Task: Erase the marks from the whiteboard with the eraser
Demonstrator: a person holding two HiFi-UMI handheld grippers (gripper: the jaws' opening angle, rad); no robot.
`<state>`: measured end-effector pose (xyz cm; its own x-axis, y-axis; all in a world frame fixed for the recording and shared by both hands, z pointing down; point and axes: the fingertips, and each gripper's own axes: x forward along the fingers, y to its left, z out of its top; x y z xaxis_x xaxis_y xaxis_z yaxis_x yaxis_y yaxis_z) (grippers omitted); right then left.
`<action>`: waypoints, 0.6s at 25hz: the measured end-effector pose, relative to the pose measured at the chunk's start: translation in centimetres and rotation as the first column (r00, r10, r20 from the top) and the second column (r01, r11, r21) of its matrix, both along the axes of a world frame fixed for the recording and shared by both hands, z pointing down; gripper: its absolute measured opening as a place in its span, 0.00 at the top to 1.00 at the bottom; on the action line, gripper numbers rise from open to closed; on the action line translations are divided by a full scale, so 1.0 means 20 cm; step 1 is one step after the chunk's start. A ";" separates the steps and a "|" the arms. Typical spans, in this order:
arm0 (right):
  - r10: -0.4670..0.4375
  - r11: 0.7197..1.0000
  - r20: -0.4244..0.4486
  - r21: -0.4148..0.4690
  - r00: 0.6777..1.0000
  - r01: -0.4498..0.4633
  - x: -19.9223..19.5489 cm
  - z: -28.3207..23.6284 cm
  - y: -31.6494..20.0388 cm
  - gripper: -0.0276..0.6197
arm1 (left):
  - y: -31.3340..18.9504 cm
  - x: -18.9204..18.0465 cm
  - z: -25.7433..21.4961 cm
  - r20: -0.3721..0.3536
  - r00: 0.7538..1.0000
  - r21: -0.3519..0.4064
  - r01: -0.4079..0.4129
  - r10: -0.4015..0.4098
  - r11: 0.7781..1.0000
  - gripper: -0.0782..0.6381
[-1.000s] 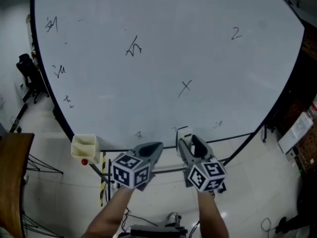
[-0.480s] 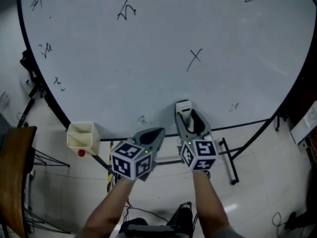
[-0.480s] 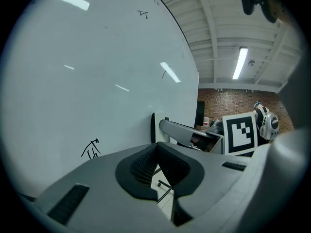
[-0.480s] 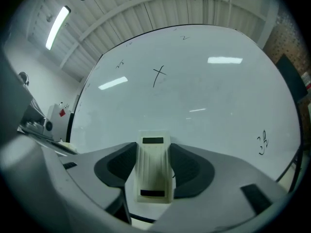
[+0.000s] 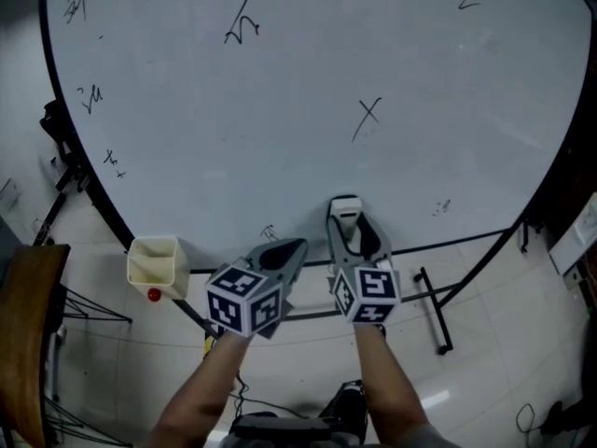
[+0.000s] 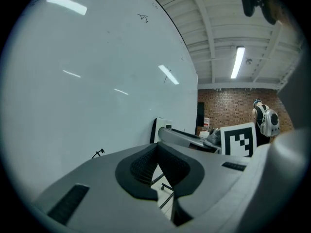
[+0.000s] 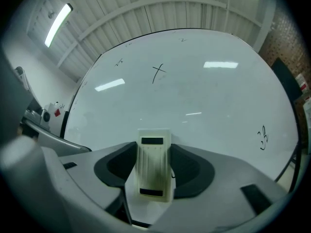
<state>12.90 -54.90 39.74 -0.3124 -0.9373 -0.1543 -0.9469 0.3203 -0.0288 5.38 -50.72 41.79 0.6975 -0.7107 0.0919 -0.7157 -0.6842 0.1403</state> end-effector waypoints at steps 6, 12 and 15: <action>-0.057 0.998 0.046 -0.005 0.997 0.058 0.06 0.02 -0.01 0.61 | -0.02 0.08 0.01 0.027 1.000 0.002 -0.014 0.014 1.000 0.89; 0.017 0.996 0.126 -0.085 0.992 -0.006 0.35 0.19 -0.06 0.61 | -0.04 0.12 0.05 0.037 0.999 -0.011 -0.017 0.017 1.000 0.89; 0.092 0.987 0.178 -0.145 0.980 -0.066 0.54 0.30 -0.09 0.61 | -0.05 0.14 0.07 0.039 0.999 -0.020 -0.018 0.019 1.000 0.89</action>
